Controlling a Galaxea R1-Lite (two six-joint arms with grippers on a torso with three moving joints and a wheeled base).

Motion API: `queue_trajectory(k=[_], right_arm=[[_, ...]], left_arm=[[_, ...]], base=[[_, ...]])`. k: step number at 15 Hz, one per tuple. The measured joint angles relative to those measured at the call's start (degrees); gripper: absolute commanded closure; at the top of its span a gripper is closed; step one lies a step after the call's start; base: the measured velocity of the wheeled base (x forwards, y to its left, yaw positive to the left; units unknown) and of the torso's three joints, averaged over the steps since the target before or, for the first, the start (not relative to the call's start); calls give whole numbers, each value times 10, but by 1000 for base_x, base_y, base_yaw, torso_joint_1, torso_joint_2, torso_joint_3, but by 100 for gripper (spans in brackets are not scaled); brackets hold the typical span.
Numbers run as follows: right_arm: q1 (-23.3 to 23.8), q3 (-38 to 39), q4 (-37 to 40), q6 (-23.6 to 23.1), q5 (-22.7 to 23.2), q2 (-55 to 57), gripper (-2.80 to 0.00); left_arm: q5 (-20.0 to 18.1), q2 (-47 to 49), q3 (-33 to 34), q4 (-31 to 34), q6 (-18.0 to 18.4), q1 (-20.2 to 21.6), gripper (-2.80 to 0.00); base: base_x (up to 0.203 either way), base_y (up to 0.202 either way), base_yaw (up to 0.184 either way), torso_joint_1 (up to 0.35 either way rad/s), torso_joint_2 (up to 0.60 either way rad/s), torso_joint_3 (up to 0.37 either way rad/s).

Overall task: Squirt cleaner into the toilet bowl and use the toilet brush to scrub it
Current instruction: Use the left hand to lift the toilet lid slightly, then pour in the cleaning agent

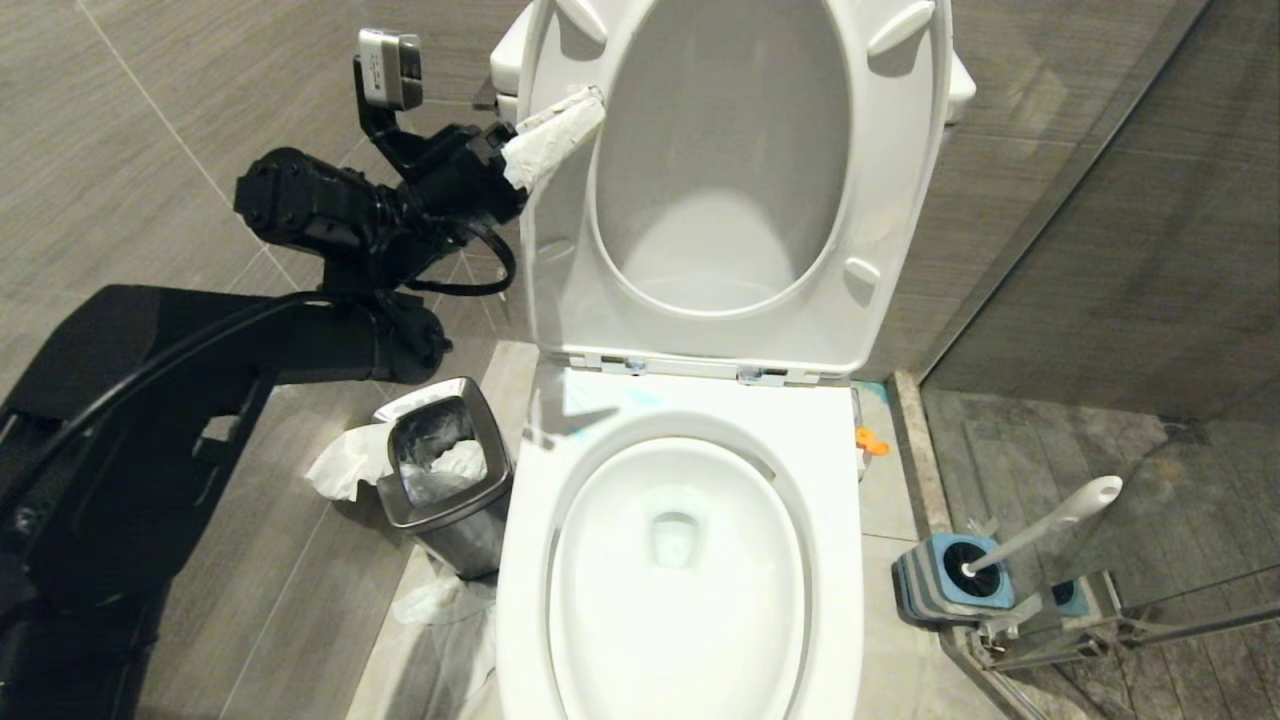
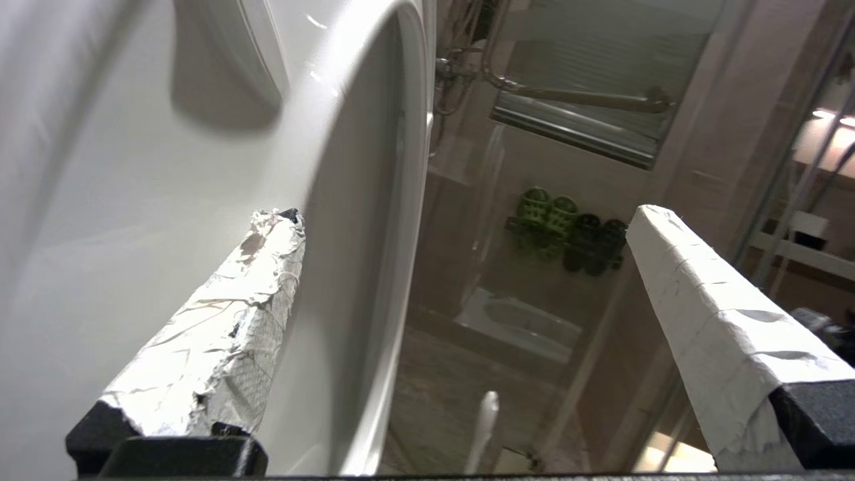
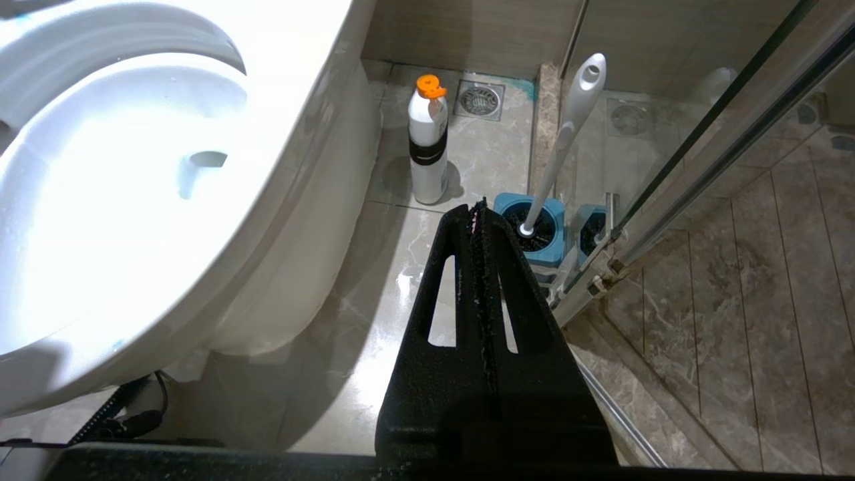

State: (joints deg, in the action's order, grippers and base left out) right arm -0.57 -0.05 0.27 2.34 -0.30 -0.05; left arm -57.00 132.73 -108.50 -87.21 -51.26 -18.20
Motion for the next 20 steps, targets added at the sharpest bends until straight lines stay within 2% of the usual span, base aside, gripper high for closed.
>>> queue_trajectory(k=[4, 8, 12, 14, 18, 20], right_arm=[[0, 0, 0, 0, 0, 0, 0], [0, 0, 0, 0, 0, 0, 0], [0, 0, 0, 0, 0, 0, 0], [0, 0, 0, 0, 0, 0, 0], [0, 0, 0, 0, 0, 0, 0], [0, 0, 0, 0, 0, 0, 0]], left_arm=[[3, 44, -25, -1, 37, -3, -280], [8, 50, -27, -1, 30, -1, -280], [35, 17, -25, 3, -46, 4, -280], [39, -14, -4, 8, -87, 13, -280], [39, -125, 108, 81, -126, 25, -280], [39, -185, 153, 132, -132, 41, -280]], base=[[0, 0, 0, 0, 0, 0], [0, 0, 0, 0, 0, 0], [0, 0, 0, 0, 0, 0], [0, 0, 0, 0, 0, 0], [0, 0, 0, 0, 0, 0], [0, 0, 0, 0, 0, 0]])
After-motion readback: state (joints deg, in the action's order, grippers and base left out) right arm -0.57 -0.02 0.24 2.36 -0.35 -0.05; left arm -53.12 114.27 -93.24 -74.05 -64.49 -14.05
